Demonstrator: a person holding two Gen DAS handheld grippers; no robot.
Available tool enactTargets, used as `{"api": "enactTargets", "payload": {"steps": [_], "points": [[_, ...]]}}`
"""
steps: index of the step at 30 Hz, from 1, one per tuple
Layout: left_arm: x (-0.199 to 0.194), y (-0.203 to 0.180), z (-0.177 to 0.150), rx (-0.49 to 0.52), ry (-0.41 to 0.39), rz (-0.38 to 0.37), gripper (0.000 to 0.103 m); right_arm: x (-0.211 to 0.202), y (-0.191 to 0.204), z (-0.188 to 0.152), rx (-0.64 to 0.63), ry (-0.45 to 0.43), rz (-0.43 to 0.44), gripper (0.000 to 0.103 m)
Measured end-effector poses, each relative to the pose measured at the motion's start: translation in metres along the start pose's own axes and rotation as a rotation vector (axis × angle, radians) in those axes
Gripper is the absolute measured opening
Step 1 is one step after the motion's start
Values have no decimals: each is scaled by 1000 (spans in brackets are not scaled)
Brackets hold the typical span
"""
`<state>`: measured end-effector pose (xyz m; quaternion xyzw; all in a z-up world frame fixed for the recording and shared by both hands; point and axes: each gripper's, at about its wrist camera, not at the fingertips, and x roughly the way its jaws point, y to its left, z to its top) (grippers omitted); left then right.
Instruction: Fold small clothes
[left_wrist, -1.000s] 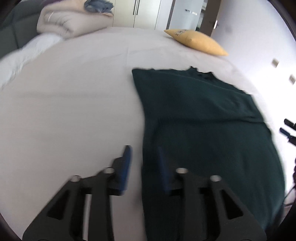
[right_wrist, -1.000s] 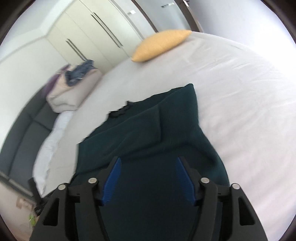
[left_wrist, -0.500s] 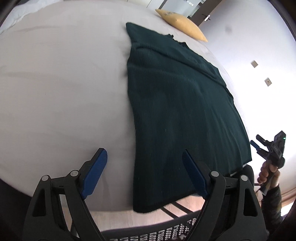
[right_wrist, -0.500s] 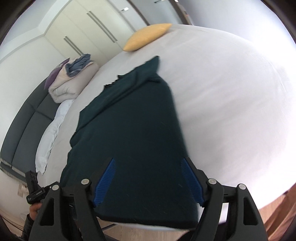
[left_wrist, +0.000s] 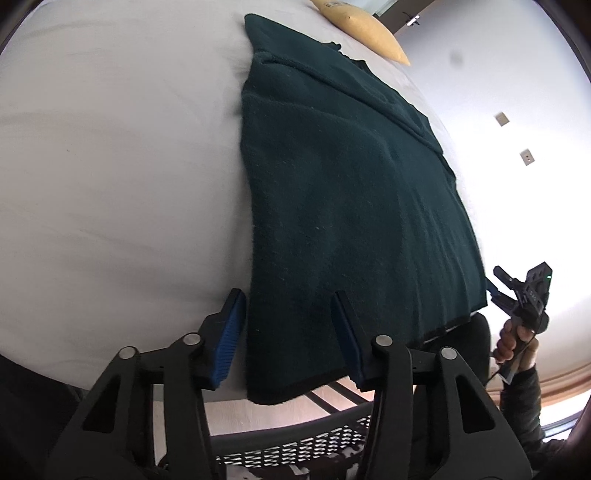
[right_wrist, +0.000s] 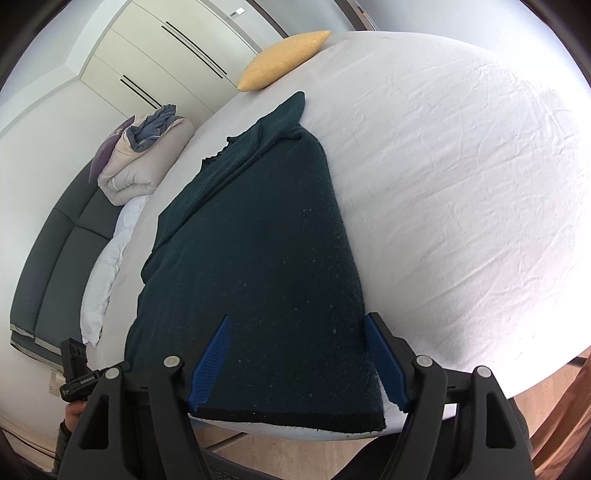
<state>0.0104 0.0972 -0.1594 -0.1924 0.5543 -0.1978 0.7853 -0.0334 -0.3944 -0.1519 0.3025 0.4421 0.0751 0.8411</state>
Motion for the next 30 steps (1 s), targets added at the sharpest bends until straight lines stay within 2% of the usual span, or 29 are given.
{"api": "enactTargets", "payload": {"steps": [2,8,11,12,13,17,23,28,30], "points": [[4,-2,2,-9,24,-36,40,-2,-1,1,2,2,3,76],[13,-1,4,-17,48,-48,40,-10,-11,6,21,-9,-11,76],[15,-2,4,-15,48,-30,22,-12,-13,6,16,-7,-35,76],[16,-2,4,-18,48,-30,10,-13,-14,6,18,-7,-38,76],[18,-1,3,-24,53,-37,8,-13,-16,7,21,-5,-40,76],[17,-5,-1,-8,40,-41,5,-15,-21,10,29,12,-62,75],[14,-6,-6,-10,29,-70,5,-13,-31,11,51,75,-64,68],[11,-1,-10,-31,21,-105,5,-8,-32,6,73,170,-23,51],[14,2,-10,-45,20,-116,5,-5,-33,3,83,206,2,48]]}}
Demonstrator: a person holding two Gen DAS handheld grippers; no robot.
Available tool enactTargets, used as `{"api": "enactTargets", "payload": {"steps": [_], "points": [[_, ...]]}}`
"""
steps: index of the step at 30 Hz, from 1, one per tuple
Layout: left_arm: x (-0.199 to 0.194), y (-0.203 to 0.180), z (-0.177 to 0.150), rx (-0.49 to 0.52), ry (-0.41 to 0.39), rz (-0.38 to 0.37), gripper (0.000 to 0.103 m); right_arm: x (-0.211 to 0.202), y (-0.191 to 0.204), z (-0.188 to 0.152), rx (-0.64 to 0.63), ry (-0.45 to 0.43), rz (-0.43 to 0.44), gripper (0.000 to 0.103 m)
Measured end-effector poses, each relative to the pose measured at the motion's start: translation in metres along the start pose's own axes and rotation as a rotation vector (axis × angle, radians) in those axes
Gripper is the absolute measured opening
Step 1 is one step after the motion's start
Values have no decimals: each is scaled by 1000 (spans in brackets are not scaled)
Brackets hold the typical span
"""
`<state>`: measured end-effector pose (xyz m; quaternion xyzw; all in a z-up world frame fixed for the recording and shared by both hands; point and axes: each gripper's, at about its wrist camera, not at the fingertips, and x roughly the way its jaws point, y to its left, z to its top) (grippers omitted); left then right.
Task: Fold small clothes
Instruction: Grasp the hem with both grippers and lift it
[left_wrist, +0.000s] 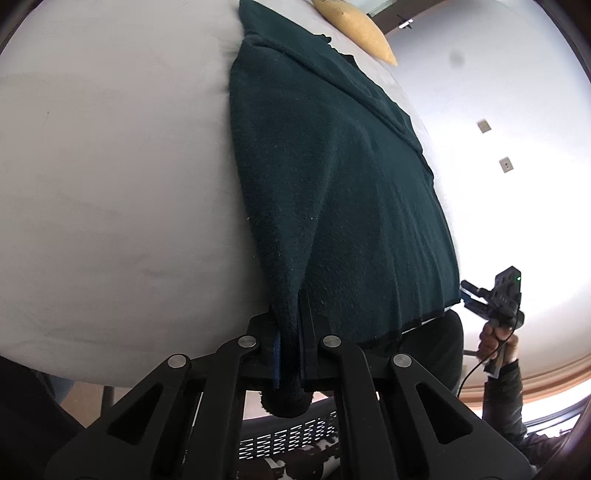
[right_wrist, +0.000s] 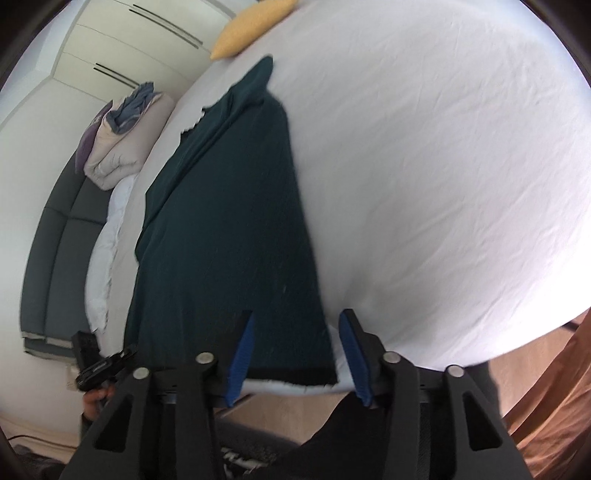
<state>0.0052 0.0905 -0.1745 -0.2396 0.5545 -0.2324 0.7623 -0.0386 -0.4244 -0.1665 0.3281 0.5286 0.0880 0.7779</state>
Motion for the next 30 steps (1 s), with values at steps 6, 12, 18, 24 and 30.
{"api": "enactTargets", "payload": {"steps": [6,12,18,24,30], "points": [[3,6,0,-15,3,-25,5,10,-10,2,54,7,78,34],[-6,6,-3,26,0,-17,4,11,-7,-6,32,1,73,9],[-19,2,-6,31,-23,-25,4,3,0,-12,16,-22,86,8],[-26,5,-6,14,-35,-48,4,-5,2,-15,6,-35,112,8],[-32,7,-3,-13,-55,-82,4,-5,7,-10,-6,-49,145,8]]}}
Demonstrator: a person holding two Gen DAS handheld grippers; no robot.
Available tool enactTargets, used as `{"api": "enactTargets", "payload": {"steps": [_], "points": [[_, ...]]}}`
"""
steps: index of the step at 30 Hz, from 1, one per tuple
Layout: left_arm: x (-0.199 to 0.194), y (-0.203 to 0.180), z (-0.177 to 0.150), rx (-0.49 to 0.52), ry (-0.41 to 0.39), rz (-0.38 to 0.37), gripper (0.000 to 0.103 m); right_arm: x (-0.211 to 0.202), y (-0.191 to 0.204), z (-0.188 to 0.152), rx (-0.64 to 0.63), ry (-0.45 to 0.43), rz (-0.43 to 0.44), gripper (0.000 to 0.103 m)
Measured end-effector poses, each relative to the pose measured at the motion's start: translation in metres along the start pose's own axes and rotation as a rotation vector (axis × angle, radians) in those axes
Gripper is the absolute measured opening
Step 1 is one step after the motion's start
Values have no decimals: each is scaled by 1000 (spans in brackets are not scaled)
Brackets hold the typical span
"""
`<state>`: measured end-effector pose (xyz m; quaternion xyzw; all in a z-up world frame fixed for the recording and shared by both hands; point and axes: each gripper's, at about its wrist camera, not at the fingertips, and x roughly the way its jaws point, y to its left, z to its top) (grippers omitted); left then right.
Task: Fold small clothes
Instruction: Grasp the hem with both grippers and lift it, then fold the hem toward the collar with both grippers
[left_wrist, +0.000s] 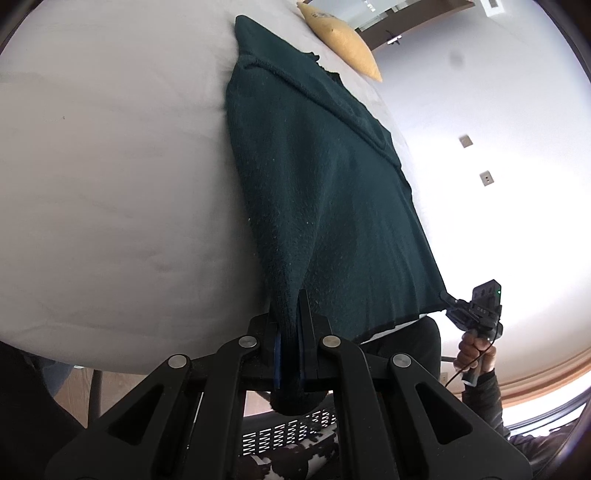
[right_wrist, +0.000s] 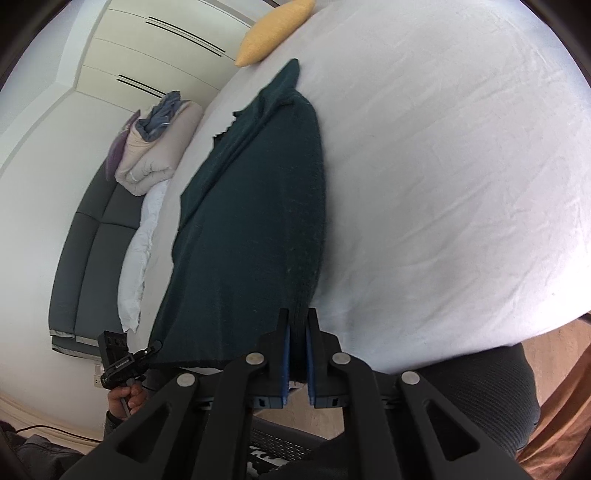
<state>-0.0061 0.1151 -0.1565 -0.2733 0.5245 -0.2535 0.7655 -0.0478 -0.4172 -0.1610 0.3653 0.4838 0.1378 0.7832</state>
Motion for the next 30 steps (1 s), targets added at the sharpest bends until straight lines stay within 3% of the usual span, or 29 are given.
{"api": "enactTargets", "payload": {"steps": [10,16,21,25,30], "points": [[-4,-2,3,-18,-7,-71,4,-4,12,4,-15,-16,59,8],[-13,-5,17,-51,-36,-171,4,-5,30,22,-6,-50,155,8],[-21,-15,52,-66,-90,-242,4,1,50,57,20,-103,231,8],[-21,-14,91,-121,-136,-294,4,16,64,96,31,-131,240,8],[-8,1,151,-215,-172,-301,4,38,82,149,36,-152,231,8]]}}
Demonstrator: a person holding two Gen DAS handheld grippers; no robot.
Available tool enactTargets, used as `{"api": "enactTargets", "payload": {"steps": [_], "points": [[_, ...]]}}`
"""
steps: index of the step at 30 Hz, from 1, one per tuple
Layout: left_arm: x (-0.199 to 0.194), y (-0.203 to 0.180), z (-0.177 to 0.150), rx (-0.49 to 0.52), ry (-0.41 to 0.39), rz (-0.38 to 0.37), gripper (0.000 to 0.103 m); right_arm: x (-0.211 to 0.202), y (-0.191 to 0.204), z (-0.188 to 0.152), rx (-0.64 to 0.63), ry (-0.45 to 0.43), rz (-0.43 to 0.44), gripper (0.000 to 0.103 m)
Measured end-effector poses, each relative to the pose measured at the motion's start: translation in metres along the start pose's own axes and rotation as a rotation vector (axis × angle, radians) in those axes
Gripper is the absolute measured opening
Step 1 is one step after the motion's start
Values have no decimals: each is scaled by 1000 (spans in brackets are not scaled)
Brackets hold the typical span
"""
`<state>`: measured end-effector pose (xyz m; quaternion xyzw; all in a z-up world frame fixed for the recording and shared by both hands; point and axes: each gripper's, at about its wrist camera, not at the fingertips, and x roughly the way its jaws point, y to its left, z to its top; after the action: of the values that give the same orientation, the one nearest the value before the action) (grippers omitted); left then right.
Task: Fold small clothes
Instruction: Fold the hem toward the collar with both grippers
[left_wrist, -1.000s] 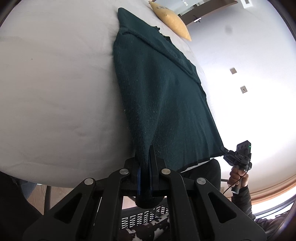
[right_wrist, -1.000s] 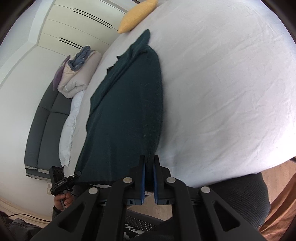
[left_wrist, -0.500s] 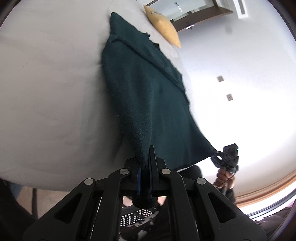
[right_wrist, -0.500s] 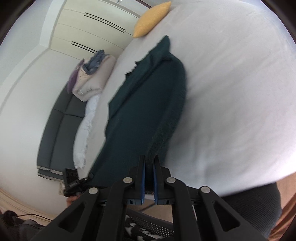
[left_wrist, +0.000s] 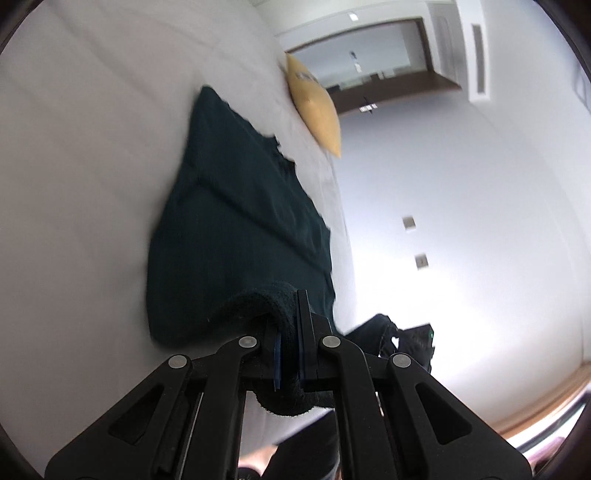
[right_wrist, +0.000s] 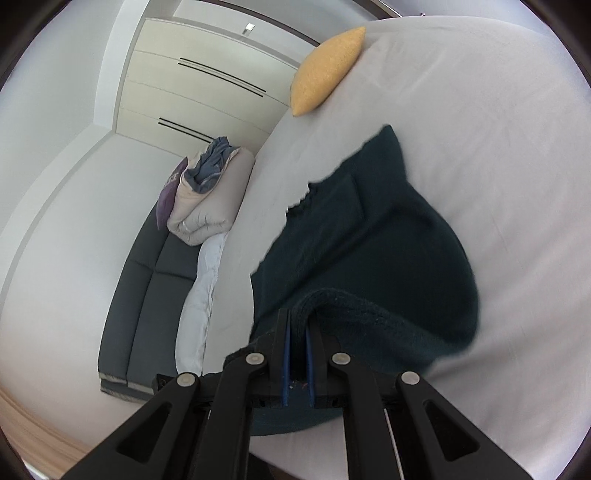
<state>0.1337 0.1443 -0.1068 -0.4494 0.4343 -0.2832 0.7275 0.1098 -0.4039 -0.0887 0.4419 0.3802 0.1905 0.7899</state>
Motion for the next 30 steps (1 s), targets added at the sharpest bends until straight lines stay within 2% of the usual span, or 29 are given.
{"api": "enactTargets", "payload": {"steps": [3,10,13,17,23,25,27,28,29,30], "points": [[17,0,37,-38,-21,6,4,23,7,33,-5,-19,-15,8],[57,-9,122,-52,-60,30,4,78,6,97,10,-42,-54,8],[77,-7,154,-57,-71,46,4,102,-6,124,51,-62,-50,8],[100,9,192,-128,-96,38,4,129,-26,150,103,-75,-97,8],[137,42,233,-191,-129,75,4,153,-68,181,201,-134,-149,8],[151,57,239,-216,-116,111,4,159,-79,186,233,-147,-173,12],[161,74,242,-261,-101,108,5,165,-90,190,254,-151,-197,15],[163,80,241,-273,-91,93,6,167,-93,190,258,-152,-206,25],[164,83,242,-280,-90,84,6,167,-97,190,263,-159,-197,30],[162,85,242,-286,-93,78,8,165,-98,189,264,-167,-169,42]]}}
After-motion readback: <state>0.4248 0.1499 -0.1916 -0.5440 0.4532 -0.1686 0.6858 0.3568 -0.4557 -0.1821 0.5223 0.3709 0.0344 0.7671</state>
